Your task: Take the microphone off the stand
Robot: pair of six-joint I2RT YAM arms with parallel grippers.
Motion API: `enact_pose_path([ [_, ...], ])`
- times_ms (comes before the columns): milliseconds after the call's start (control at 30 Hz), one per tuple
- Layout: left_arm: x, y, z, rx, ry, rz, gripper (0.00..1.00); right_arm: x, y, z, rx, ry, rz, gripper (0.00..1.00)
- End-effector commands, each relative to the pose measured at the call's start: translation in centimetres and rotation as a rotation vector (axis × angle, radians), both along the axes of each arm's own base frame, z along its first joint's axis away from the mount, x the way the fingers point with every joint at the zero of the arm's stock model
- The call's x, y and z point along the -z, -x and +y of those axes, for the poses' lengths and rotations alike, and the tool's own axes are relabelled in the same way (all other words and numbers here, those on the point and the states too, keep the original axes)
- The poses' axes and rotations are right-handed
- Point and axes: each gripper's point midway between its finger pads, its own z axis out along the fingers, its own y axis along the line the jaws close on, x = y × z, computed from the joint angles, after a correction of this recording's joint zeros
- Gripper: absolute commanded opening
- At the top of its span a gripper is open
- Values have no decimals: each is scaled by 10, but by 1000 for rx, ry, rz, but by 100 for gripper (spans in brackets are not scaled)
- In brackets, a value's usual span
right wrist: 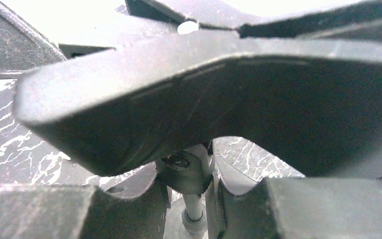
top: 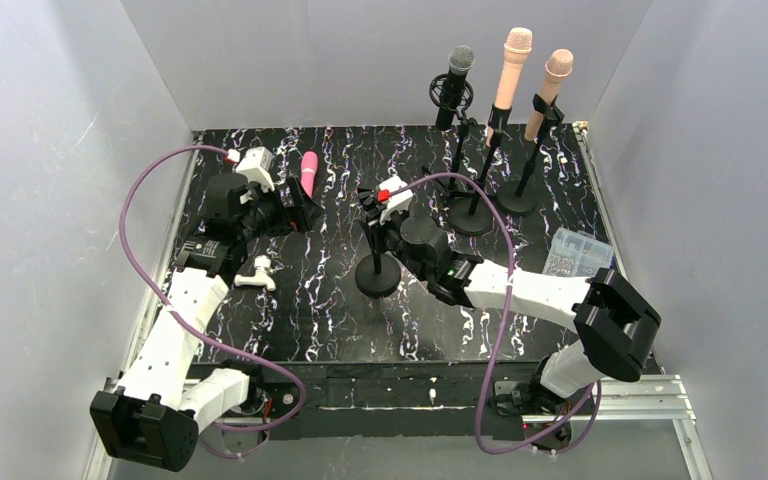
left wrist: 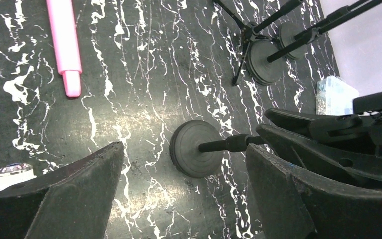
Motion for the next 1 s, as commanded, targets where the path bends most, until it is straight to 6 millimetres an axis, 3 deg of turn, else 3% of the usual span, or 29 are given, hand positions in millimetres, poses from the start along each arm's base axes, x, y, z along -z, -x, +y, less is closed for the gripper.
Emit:
enact_pose_path([
  [0,-14,4,-12,81,27,-32,92,-52,-7,8,12,-66,-75,1],
  [167,-26,14,-38,255,101,-77,91,-104,-1,9,-44,-60,-70,1],
  [400,-76,46,-74,562,240,-292,91,-165,21,0,-205,-73,1,1],
  [567,-109,65,-85,701,246,-395,91,-219,41,-15,-280,-107,-11,1],
  [967,-162,110,-127,970,280,-506,85,-284,86,-16,-490,-202,10,1],
])
